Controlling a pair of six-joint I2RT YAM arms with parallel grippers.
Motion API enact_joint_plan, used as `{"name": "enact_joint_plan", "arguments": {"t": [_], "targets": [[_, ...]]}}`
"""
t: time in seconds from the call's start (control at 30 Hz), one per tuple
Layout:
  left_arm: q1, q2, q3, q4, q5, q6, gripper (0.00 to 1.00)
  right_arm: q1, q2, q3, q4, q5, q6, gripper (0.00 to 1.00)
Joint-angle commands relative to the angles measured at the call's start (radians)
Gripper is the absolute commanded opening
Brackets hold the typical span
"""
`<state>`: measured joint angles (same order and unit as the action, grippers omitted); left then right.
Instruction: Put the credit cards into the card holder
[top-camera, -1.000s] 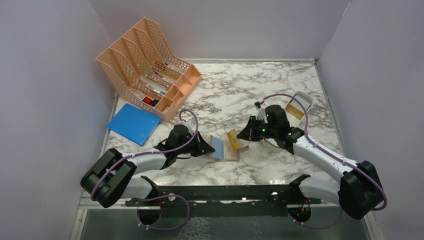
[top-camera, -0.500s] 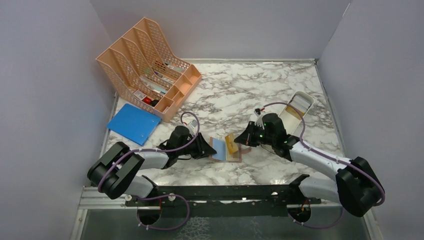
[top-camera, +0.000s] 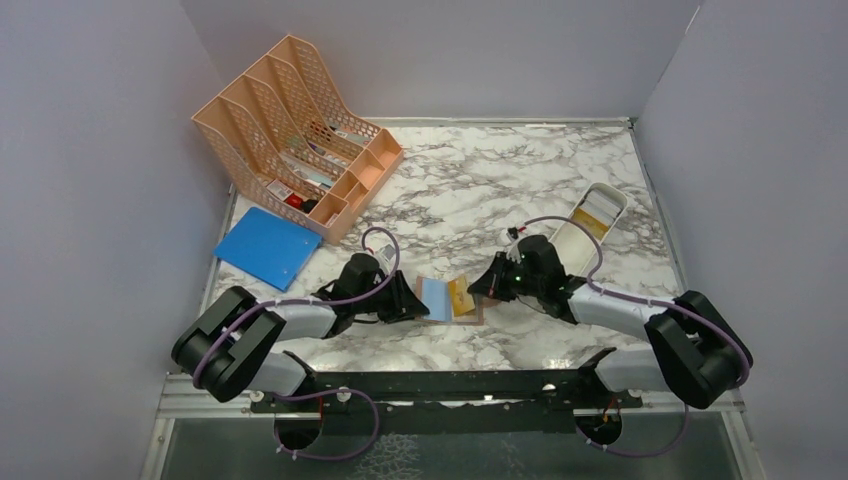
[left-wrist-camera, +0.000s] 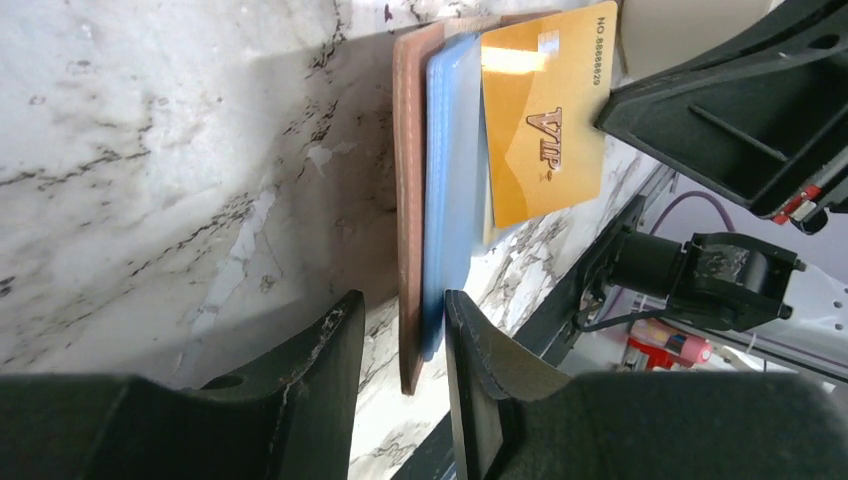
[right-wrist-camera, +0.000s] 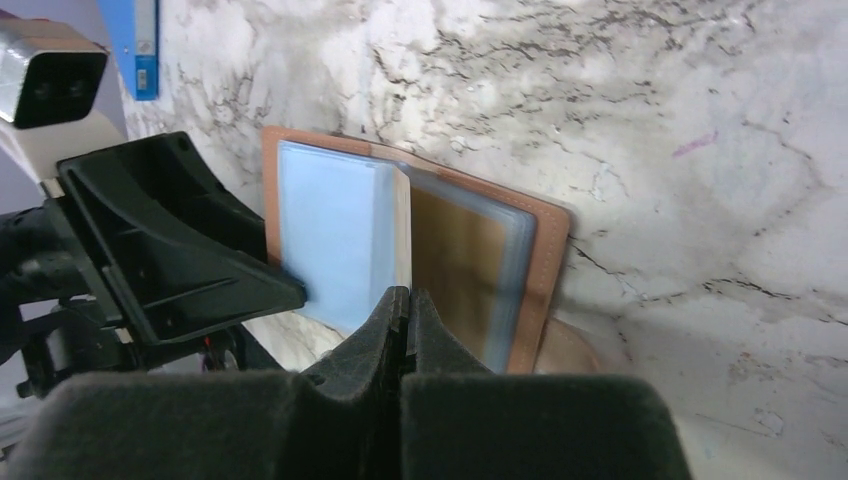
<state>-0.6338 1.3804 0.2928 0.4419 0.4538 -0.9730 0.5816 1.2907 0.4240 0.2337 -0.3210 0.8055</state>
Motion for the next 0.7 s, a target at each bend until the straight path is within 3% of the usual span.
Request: {"name": "enact_joint_plan", "arguments": {"t": [0.0, 0.13, 0.23, 0.33, 0.47, 0.67], "targets": [[0.006, -0.05, -0.007, -0.087, -0.015, 0.075, 0.38, 0.008, 0.032, -0.026, 0.079, 0.017, 0.015, 0.01], [0.006, -0.083, -0.003, -0.15, -0.035, 0.126, 0.35, 0.011, 0.05, -0.044, 0.072, 0.027, 0.006, 0.01], [0.006, -0.094, 0.0, -0.156, -0.037, 0.131, 0.26, 0.012, 0.046, -0.062, 0.087, 0.03, 0.014, 0.01], [0.006, -0.078, 0.014, -0.158, -0.033, 0.132, 0.1, 0.012, 0.044, -0.07, 0.114, 0.019, 0.018, 0.01], [0.006, -0.05, 0.024, -0.157, -0.023, 0.13, 0.01, 0.013, 0.06, -0.08, 0.149, 0.004, 0.032, 0.01], [0.005, -0.041, 0.018, -0.149, -0.018, 0.125, 0.0, 0.022, 0.096, -0.099, 0.208, -0.013, 0.053, 0.01]]}}
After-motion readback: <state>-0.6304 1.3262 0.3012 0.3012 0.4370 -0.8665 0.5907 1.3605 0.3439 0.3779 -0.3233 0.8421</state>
